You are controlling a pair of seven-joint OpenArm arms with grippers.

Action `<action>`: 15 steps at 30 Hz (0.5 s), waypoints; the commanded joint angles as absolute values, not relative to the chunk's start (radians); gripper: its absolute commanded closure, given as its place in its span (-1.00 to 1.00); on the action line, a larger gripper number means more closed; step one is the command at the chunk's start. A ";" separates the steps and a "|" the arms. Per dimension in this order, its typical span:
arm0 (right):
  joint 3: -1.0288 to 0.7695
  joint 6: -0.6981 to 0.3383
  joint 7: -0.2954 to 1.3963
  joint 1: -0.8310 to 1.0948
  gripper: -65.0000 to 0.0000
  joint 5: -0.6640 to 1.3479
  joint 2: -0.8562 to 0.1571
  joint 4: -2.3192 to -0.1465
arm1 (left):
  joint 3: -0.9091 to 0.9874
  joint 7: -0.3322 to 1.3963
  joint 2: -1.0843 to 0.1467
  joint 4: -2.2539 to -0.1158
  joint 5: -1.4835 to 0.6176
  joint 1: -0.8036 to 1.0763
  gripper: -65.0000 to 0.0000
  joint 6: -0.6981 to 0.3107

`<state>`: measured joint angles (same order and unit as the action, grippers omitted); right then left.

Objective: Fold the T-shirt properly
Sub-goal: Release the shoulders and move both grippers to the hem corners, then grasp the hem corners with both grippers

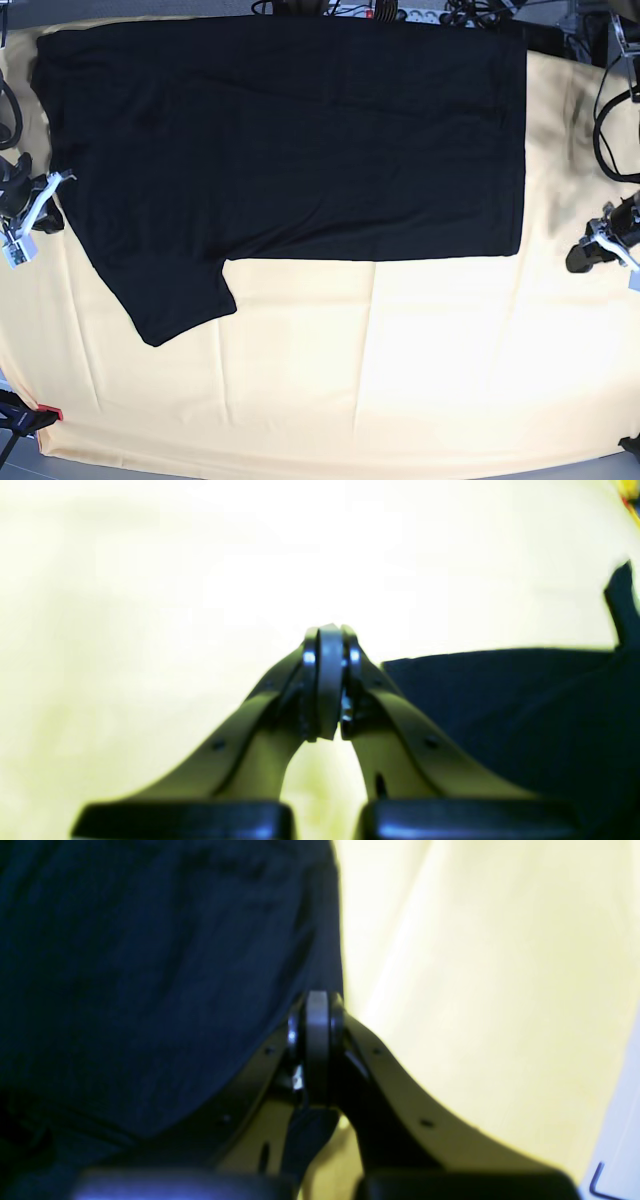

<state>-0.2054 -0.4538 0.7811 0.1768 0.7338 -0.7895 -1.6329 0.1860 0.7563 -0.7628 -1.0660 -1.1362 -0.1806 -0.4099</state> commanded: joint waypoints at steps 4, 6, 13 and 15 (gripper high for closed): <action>-0.218 -0.453 0.772 0.116 1.00 0.736 -0.815 -1.642 | 0.184 0.783 -0.735 -1.006 -1.201 -0.197 0.54 -0.476; -0.218 -0.454 0.772 0.102 1.00 0.733 -0.816 -1.642 | 0.167 0.815 -0.712 -0.999 -1.227 -0.197 0.11 -0.513; -0.218 -0.453 0.772 0.085 1.00 0.733 -0.817 -1.642 | 0.079 0.847 -0.672 -0.999 -1.269 -0.197 -0.06 -0.532; -0.218 -0.453 0.772 0.083 1.00 0.733 -0.817 -1.642 | 0.055 0.847 -0.661 -0.999 -1.277 -0.197 -0.06 -0.534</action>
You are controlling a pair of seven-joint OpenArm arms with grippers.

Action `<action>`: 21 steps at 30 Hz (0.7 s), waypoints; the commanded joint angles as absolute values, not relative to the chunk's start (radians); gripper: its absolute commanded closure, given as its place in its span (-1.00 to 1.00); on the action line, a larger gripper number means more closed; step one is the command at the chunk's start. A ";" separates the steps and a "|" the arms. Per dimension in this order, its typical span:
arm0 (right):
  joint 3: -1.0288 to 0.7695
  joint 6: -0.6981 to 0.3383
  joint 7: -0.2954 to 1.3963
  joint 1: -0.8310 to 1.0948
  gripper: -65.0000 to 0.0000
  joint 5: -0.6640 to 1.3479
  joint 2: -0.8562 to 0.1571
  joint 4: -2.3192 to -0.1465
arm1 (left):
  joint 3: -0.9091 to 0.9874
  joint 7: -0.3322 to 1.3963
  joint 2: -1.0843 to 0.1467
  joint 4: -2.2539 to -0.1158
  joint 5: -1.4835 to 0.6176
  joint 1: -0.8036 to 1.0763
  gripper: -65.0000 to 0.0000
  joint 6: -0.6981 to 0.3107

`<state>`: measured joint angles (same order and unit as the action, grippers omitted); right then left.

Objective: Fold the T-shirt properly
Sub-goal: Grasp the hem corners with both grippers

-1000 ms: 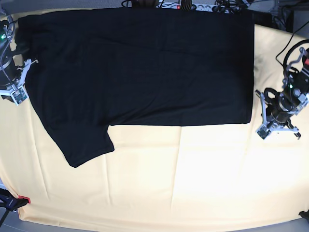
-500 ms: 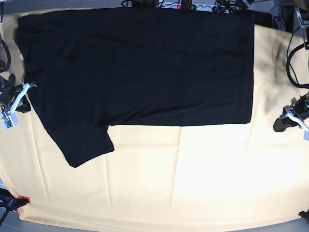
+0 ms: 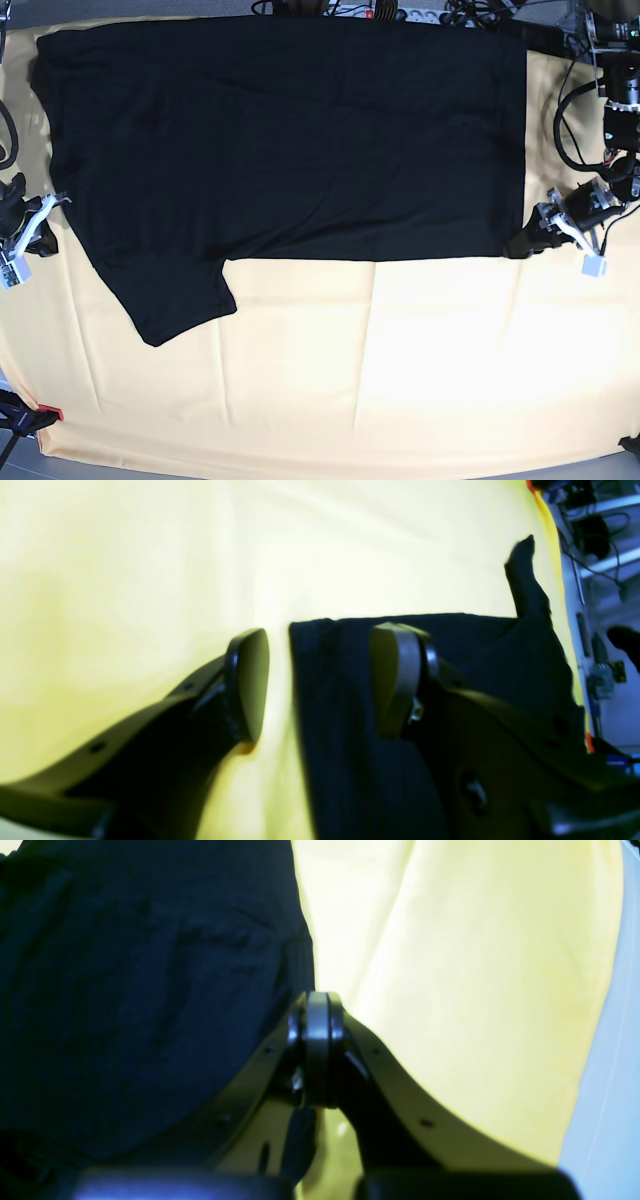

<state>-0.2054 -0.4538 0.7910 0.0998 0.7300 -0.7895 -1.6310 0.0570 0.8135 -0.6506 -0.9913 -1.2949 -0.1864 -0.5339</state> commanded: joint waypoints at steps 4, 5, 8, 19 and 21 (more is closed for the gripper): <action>-0.218 -0.453 0.772 0.083 1.00 0.733 -0.817 -1.642 | 0.006 0.870 -0.643 -0.999 -1.323 -0.198 -0.06 -0.610; -0.218 -0.453 0.772 0.083 1.00 0.733 -0.817 -1.642 | -0.001 0.876 -0.637 -0.999 -1.331 -0.198 -0.06 -0.619; -0.218 -0.453 0.772 0.083 1.00 0.733 -0.817 -1.642 | -0.001 0.871 -0.629 -0.999 -1.338 -0.201 -0.05 -0.630; -0.218 -0.484 0.664 0.083 0.87 0.543 -0.815 -1.642 | 0.080 0.794 -0.633 -0.999 -1.178 -0.303 1.00 -0.597; -0.218 -0.458 0.622 0.083 0.63 0.459 -0.814 -1.642 | 0.080 0.765 -0.630 -0.999 -1.126 -0.328 1.00 -0.562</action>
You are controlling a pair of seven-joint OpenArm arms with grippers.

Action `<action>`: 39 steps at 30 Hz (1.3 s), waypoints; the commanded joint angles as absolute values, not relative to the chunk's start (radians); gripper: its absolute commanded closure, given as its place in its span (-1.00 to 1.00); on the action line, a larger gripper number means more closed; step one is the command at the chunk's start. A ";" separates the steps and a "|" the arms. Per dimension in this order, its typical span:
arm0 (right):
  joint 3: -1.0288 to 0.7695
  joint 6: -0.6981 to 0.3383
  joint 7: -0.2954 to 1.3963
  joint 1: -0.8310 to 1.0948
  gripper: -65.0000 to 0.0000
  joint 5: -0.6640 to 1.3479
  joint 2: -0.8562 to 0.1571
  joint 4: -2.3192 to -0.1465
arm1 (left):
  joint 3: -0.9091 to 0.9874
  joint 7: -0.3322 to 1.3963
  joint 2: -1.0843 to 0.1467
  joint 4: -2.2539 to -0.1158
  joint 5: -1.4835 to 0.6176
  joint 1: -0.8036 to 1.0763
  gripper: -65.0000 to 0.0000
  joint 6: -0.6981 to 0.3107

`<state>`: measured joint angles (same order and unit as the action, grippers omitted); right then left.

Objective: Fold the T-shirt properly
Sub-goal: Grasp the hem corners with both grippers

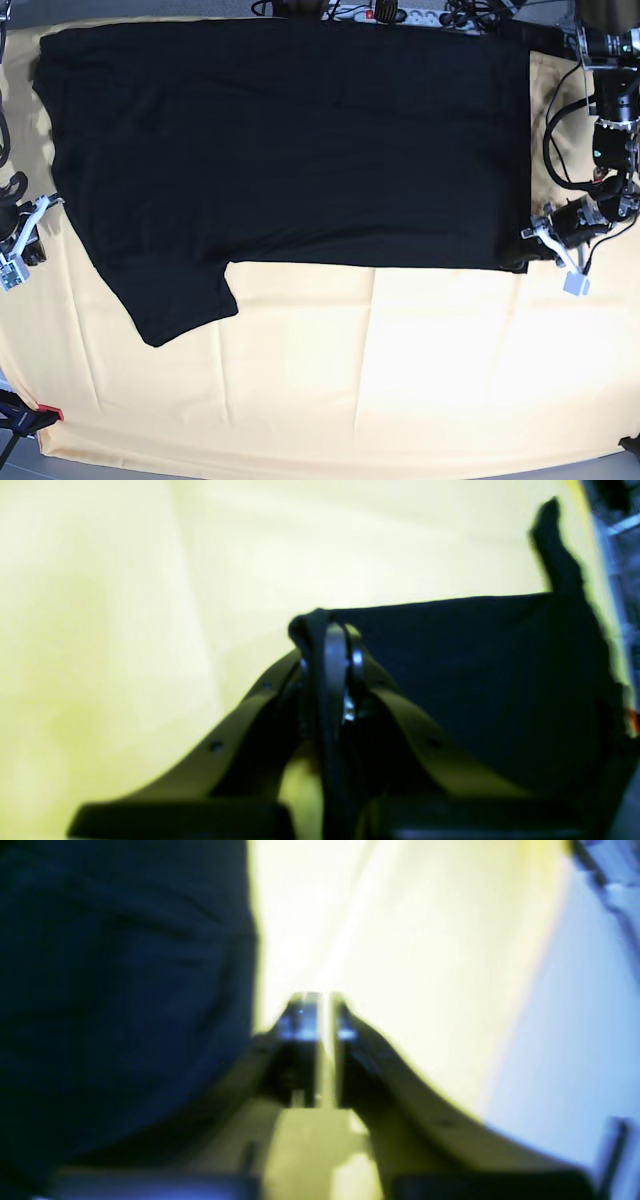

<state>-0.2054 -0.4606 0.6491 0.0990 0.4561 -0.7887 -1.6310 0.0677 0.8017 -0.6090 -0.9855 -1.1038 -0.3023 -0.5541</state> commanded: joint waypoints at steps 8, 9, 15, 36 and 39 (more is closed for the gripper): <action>-0.218 -0.333 0.553 0.050 0.44 0.461 -0.749 -1.615 | 0.079 0.712 -0.626 -0.999 -1.054 -0.368 1.00 -0.549; -0.217 -0.345 0.553 0.033 0.29 0.480 -0.735 -1.588 | 0.079 0.716 -0.625 -0.999 -1.054 -0.368 1.00 -0.549; -0.216 -0.486 0.553 -0.129 -0.08 0.628 -0.676 -1.287 | 0.079 0.741 -0.619 -0.999 -1.054 -0.360 1.00 -0.549; -0.216 -0.698 0.754 -0.430 -0.07 0.916 -0.570 -0.737 | 0.079 0.741 -0.618 -0.999 -1.063 -0.360 1.00 -0.550; -0.216 -0.698 0.754 -0.424 -0.07 0.916 -0.549 -0.737 | 0.079 0.741 -0.618 -0.999 -1.063 -0.360 1.00 -0.550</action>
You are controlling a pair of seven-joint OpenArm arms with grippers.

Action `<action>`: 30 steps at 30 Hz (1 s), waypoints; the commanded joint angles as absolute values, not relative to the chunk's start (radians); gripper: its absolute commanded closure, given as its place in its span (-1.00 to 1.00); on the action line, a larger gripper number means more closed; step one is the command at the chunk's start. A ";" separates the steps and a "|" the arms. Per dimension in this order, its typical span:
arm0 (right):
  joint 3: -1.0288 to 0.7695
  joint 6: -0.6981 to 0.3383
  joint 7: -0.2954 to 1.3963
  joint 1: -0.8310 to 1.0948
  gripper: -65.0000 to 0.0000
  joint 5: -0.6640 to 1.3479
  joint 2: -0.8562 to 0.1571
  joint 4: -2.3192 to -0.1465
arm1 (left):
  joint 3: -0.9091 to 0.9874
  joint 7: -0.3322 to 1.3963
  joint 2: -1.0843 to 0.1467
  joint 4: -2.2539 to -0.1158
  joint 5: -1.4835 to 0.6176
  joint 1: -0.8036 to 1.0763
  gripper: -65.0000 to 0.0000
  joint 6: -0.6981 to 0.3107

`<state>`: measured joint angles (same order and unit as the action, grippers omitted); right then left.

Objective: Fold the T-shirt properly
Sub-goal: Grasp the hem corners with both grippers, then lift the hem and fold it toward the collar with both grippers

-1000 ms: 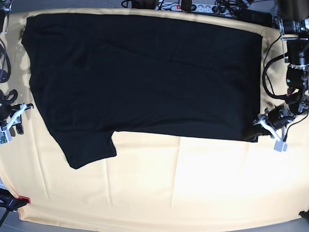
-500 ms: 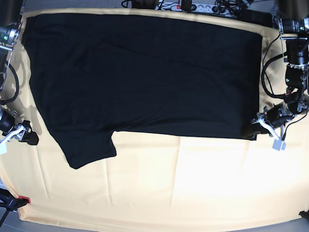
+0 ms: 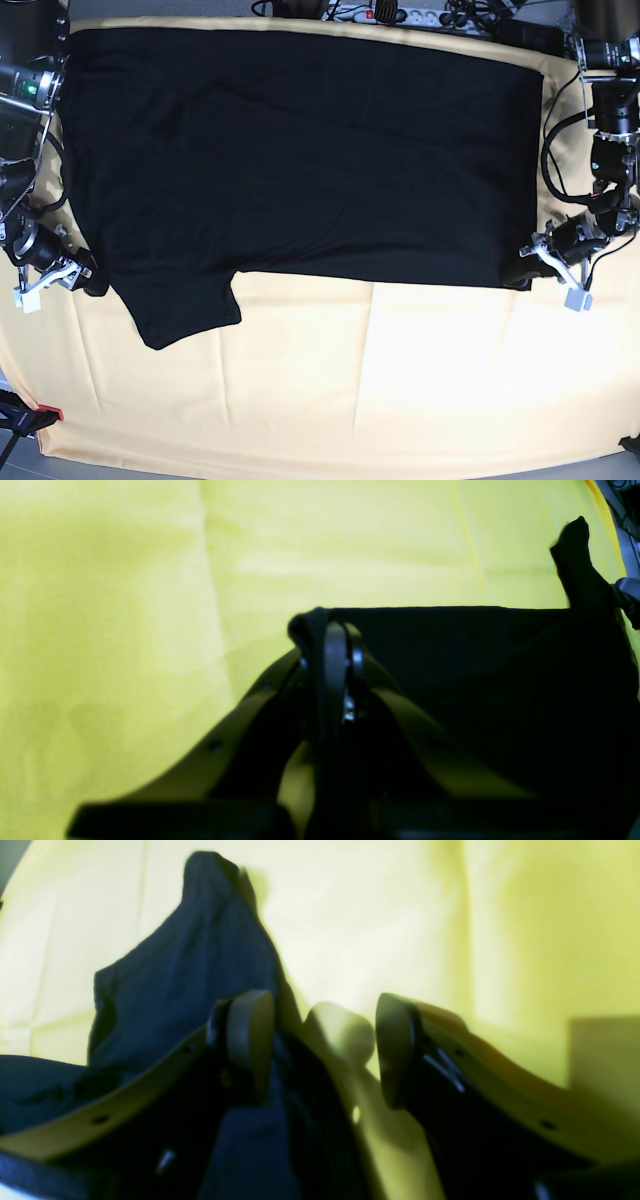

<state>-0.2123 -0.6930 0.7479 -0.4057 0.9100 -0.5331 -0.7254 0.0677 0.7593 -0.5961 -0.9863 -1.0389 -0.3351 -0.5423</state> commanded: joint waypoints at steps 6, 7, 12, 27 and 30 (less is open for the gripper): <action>-0.216 -0.698 0.766 -0.424 -0.05 0.916 -0.537 -0.737 | 0.079 0.741 -0.618 -0.999 -1.066 -0.360 1.00 -0.550; -0.216 -0.698 0.773 -0.424 -0.05 0.916 -0.537 -0.737 | 0.079 0.741 -0.618 -0.999 -1.066 -0.360 1.00 -0.550; -0.200 -0.698 0.796 -0.424 -0.05 0.921 -0.532 -0.737 | 0.079 0.741 -0.618 -0.999 -1.067 -0.360 1.00 -0.550; -0.079 -0.698 0.771 -0.436 0.83 0.920 -0.537 -0.740 | 0.079 0.740 -0.618 -0.999 -1.089 -0.360 1.00 -0.563; -0.078 -0.698 0.771 -0.449 1.00 0.920 -0.538 -0.740 | 0.079 0.732 -0.618 -0.999 -1.103 -0.361 1.00 -0.609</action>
